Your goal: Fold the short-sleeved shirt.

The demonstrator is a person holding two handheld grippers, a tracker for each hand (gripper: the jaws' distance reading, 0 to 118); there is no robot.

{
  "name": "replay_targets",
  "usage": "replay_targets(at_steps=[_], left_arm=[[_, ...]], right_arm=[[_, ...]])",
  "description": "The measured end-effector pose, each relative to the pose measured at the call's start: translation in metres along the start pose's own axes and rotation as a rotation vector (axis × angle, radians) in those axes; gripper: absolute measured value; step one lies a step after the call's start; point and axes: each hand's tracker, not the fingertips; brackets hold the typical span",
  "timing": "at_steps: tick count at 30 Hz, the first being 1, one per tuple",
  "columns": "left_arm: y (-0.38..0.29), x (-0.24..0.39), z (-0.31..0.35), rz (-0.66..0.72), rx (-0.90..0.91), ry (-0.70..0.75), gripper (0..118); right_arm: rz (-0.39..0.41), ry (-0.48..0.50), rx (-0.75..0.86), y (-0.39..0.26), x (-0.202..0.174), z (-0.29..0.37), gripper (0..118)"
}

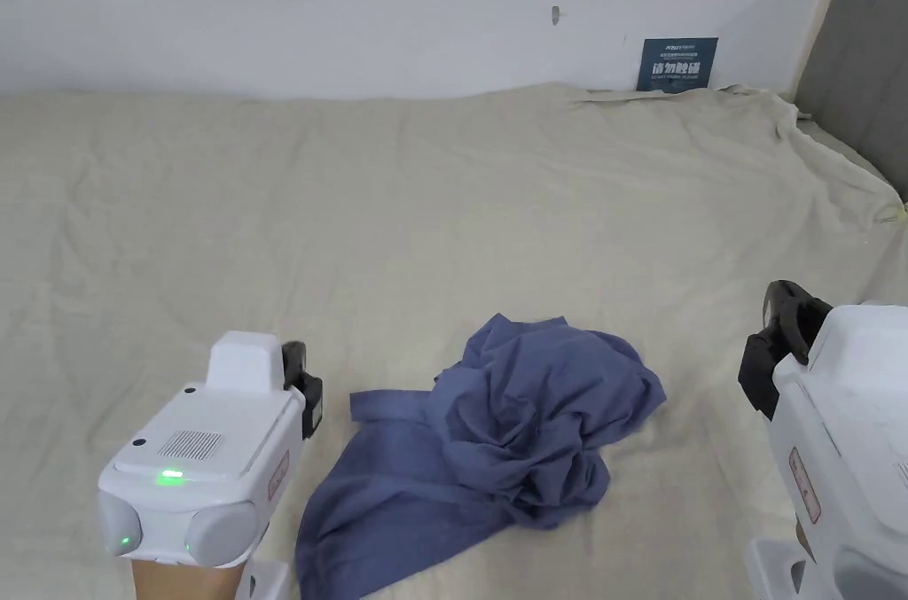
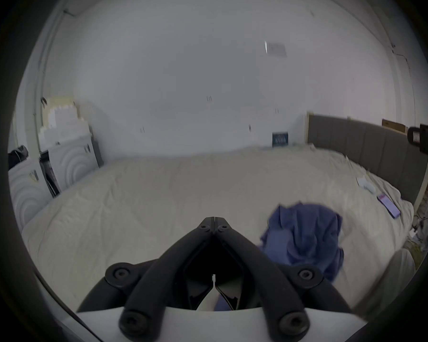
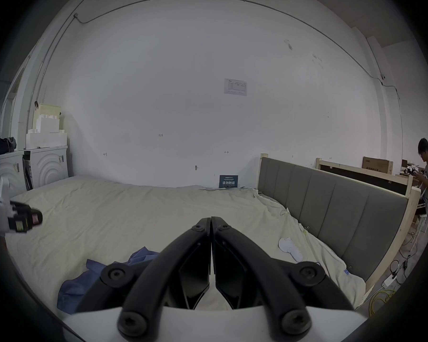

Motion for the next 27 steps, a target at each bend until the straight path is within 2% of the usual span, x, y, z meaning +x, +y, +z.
replay_targets(at_steps=[8,11,13,14,15,16,17,22,24,26,27], left_arm=[[-0.064,0.005,-0.034,0.052,-0.44,-0.081,0],[-0.088,0.006,-0.043,0.116,-0.529,-0.117,1],[-0.099,0.01,-0.044,0.149,-0.555,-0.1,19],[-0.103,0.012,-0.045,0.148,-0.572,-0.099,37],[-0.106,0.013,-0.047,0.143,-0.582,-0.094,64],[-0.11,0.015,-0.05,0.136,-0.597,-0.093,79],[-0.118,0.012,-0.058,0.13,-0.599,-0.092,85],[-0.111,0.023,-0.056,0.088,-0.602,-0.046,88],[-0.11,0.027,-0.056,0.074,-0.608,-0.033,85],[-0.106,0.031,-0.052,0.062,-0.608,-0.024,70],[-0.104,0.032,-0.049,0.059,-0.602,-0.031,48]], right_arm=[[0.002,0.013,-0.032,-0.009,-0.002,-0.005,0],[0.009,0.023,-0.047,-0.013,-0.002,-0.007,0],[0.012,0.032,-0.053,-0.016,-0.002,-0.009,0],[0.014,0.035,-0.057,-0.017,-0.002,-0.01,0],[0.016,0.037,-0.062,-0.018,-0.003,-0.01,0],[0.018,0.039,-0.068,-0.019,-0.004,-0.011,0],[0.019,0.041,-0.073,-0.02,-0.005,-0.011,0],[0.013,0.05,-0.098,-0.028,-0.006,-0.016,0],[0.013,0.053,-0.107,-0.029,-0.007,-0.018,0],[0.013,0.058,-0.12,-0.031,-0.007,-0.021,0],[0.012,0.059,-0.126,-0.032,-0.008,-0.022,0]])
